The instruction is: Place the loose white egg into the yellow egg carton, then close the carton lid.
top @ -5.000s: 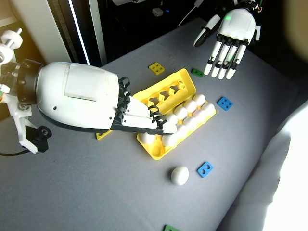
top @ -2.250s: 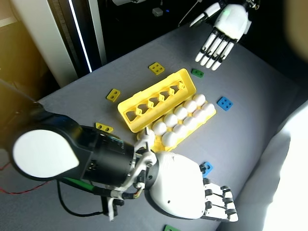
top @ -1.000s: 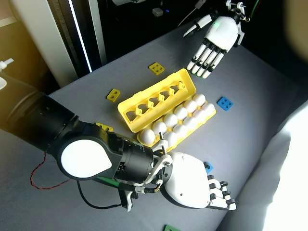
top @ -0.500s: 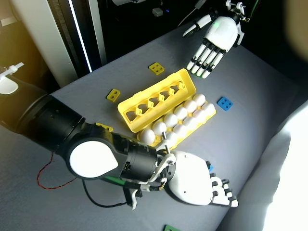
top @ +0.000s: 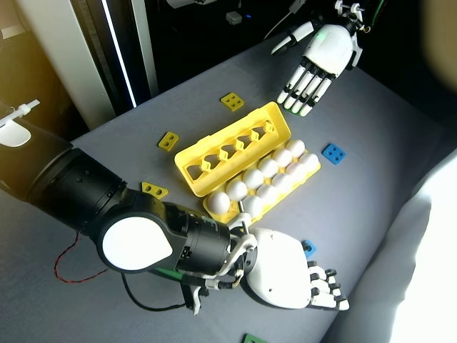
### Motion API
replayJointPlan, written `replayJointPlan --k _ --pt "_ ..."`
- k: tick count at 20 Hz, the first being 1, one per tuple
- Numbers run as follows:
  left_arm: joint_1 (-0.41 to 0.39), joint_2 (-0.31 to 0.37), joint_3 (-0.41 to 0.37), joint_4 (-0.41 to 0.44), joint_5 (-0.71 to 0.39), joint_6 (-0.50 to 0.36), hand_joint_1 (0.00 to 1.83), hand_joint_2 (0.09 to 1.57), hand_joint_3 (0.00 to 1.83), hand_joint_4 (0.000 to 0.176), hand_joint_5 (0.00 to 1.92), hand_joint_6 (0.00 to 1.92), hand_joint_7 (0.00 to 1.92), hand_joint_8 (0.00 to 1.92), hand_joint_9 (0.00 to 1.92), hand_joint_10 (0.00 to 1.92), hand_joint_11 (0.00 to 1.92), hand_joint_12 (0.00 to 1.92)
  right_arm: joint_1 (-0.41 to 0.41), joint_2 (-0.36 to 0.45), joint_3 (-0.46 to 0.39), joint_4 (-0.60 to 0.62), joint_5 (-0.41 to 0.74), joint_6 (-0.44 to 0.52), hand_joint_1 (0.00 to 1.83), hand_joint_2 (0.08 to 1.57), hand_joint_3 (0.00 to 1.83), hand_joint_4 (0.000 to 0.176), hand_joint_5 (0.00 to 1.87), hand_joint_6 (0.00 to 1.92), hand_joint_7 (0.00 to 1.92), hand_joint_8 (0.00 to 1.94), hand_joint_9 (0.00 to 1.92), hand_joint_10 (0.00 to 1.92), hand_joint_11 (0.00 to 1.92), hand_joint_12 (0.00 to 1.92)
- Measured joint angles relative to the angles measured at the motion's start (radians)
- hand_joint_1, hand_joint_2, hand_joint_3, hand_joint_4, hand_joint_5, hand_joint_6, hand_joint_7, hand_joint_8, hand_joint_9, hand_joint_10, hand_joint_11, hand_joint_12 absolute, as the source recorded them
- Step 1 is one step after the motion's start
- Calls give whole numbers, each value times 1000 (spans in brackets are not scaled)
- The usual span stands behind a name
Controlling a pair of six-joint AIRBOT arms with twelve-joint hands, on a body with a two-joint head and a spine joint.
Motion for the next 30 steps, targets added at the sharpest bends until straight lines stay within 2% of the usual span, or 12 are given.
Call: replayJointPlan --k 2,4,12,13,16,18,20,22,25,26,27,30 --pt "0 -2 0 0 0 0 0 1164 0 0 401 1 391 1 340 1 0 564 -1 -1 6 -1 3 0 872 811 3 118 949 6 152 4 96 4 0 0" --pt "0 -8 0 1 0 0 0 1163 0 0 408 4 397 3 344 2 0 568 -1 -1 6 -2 3 -1 858 814 4 126 945 3 153 3 101 4 0 0" --pt "0 -10 0 0 0 0 0 1152 0 0 407 2 394 2 338 3 0 554 -2 -5 6 -2 17 -16 846 817 4 126 940 0 162 2 113 5 0 0" --pt "0 -10 0 0 0 0 0 1153 0 0 404 0 384 1 329 1 0 536 -2 -7 6 -2 17 -16 838 820 4 133 947 3 162 2 113 4 0 0" --pt "0 -10 0 0 0 0 0 1159 1 0 413 2 392 4 338 4 0 566 -10 -11 6 38 21 -48 854 823 4 132 954 5 170 4 112 3 0 0" --pt "0 -10 0 0 0 0 0 1159 1 0 412 2 398 5 345 6 0 569 -13 -11 6 45 23 -53 858 817 1 139 951 3 180 7 119 5 0 0" --pt "0 -10 0 0 0 0 0 1157 0 0 414 2 395 3 340 3 0 567 -19 -11 7 51 26 -61 849 821 2 130 944 0 175 4 119 4 0 0" --pt "0 -10 0 1 0 0 0 1166 4 0 414 2 397 3 341 3 0 561 -20 -11 7 51 27 -63 835 825 4 141 921 0 159 0 115 2 5 2" --pt "0 -10 0 0 0 0 0 1170 3 0 412 1 393 0 339 1 0 565 -20 -11 7 51 28 -63 842 825 3 133 929 3 163 2 122 4 0 0" --pt "0 -10 0 0 0 0 0 1170 3 0 415 2 396 1 343 2 0 578 -20 -11 8 51 28 -64 826 825 3 144 934 5 169 4 131 7 16 7" --pt "0 -10 0 0 0 0 0 1172 3 0 412 0 393 0 338 0 0 568 -20 -11 10 50 28 -64 831 825 2 139 932 3 169 3 134 8 13 6" --pt "0 -10 0 0 0 0 0 1173 2 0 410 0 391 1 338 2 0 552 -20 -11 10 50 29 -64 815 837 6 149 907 0 163 0 112 0 0 1"
